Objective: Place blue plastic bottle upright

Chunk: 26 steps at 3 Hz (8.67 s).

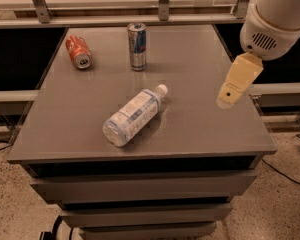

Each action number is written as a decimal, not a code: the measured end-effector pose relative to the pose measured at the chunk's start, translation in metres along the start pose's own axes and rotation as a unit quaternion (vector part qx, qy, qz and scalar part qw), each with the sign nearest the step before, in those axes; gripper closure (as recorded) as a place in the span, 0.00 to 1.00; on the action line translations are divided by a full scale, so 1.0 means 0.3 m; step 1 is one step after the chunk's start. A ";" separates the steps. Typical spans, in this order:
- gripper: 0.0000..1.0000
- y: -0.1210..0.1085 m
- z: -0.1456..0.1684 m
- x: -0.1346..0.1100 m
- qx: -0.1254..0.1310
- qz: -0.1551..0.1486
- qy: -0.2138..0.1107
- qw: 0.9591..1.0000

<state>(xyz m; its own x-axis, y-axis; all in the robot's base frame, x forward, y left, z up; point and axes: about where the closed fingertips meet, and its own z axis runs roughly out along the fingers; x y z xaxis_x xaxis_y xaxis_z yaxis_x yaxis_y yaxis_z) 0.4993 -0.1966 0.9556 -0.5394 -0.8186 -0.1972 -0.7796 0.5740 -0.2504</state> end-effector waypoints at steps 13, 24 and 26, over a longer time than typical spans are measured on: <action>0.18 0.456 0.448 -0.523 -0.064 0.641 0.104 0.758; 1.00 0.183 0.157 -0.361 -0.024 0.211 0.000 0.977; 1.00 0.201 0.300 -0.328 -0.066 0.145 -0.094 0.983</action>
Offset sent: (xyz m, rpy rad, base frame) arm -0.0013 0.0992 -0.0237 0.1911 0.0507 -0.0636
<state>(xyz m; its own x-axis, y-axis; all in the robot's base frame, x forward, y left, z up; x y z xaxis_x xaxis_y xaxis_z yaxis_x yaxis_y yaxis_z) 0.5342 -0.0798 0.8747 -0.6860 -0.5965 -0.4166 -0.6437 0.7645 -0.0347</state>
